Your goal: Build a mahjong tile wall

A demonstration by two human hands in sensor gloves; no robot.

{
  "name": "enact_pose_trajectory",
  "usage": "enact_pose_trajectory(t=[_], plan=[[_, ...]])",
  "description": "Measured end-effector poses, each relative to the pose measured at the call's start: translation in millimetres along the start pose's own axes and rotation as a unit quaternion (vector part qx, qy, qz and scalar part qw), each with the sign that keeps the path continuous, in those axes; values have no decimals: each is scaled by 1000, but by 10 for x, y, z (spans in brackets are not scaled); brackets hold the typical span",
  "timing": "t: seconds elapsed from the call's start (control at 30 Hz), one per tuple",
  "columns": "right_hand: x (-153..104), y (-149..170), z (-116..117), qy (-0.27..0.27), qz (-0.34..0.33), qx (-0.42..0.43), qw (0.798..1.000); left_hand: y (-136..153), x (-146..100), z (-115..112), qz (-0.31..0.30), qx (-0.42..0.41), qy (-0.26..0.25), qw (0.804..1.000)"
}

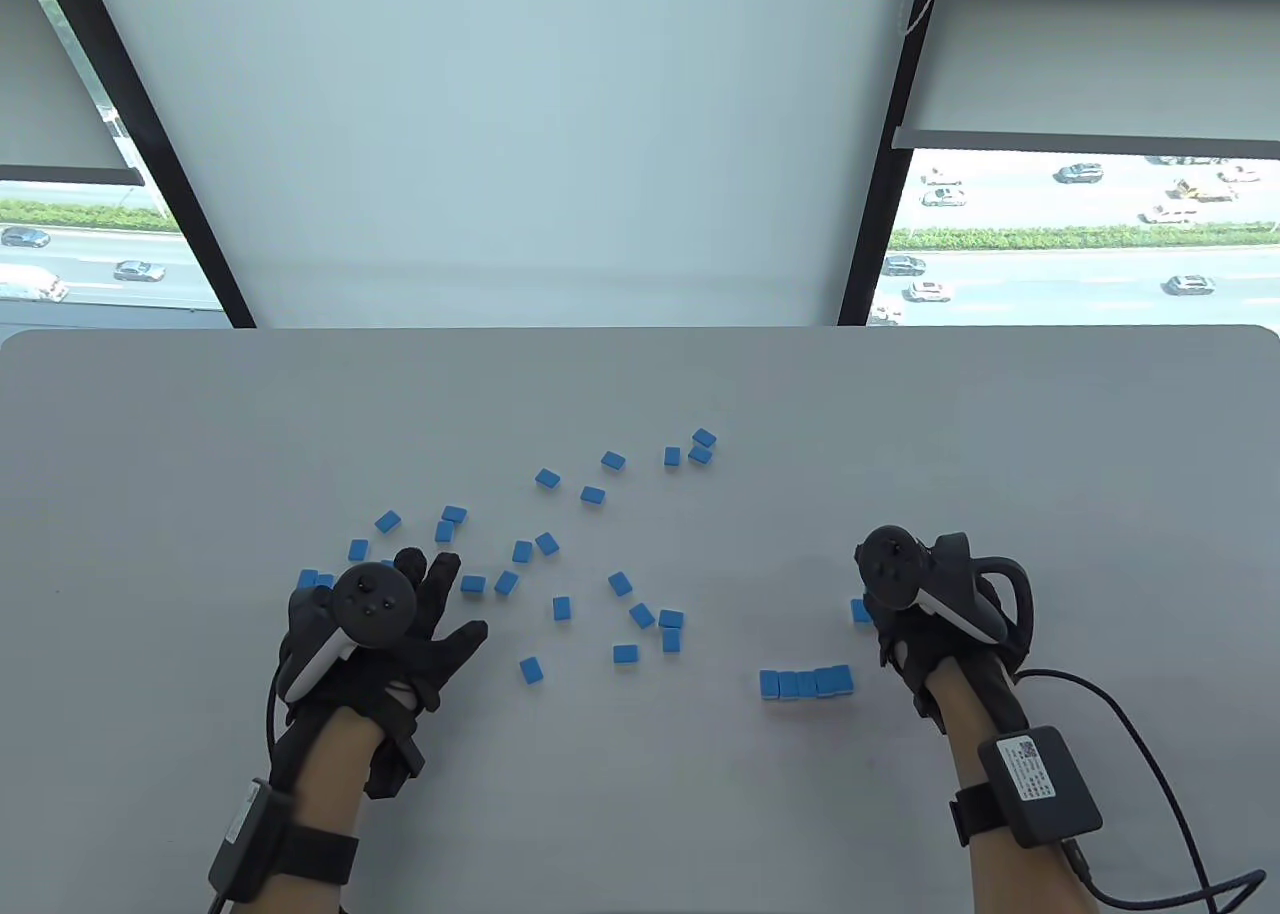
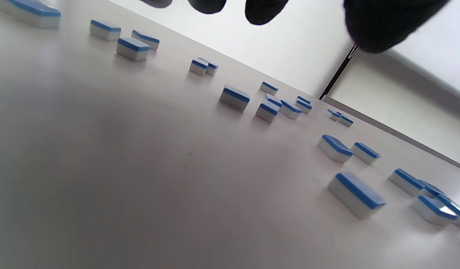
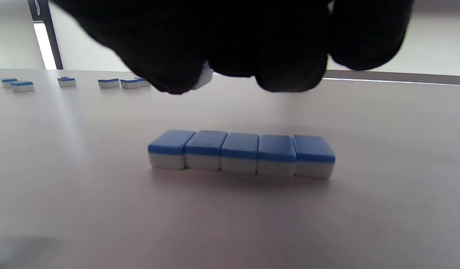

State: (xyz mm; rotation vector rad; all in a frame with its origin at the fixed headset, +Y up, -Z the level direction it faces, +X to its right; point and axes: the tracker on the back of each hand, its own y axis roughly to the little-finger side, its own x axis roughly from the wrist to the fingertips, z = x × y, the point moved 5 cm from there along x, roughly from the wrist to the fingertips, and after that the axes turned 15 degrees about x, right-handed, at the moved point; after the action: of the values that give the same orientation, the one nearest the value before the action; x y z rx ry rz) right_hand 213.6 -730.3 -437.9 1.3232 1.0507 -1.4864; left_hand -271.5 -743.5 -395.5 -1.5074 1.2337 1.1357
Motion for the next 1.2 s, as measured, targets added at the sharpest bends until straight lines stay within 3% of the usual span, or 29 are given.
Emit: enact_pose_trajectory(t=[0.33,0.9,1.0,1.2], plan=[[16,-101,218,-45,6,-41,998,-12,-3,-6,-1,0,1,1000],[21,-100,205,-34,-2,-41,999,-14,6,-5,-1,1,1,1000],[-1,-115,120,-33,-2,-27,999,-13,1,7,-1,2,-2,1000],[-101,-321,-408,27,-11,38,999,-22,-14,40,-2,1,-9,1000]])
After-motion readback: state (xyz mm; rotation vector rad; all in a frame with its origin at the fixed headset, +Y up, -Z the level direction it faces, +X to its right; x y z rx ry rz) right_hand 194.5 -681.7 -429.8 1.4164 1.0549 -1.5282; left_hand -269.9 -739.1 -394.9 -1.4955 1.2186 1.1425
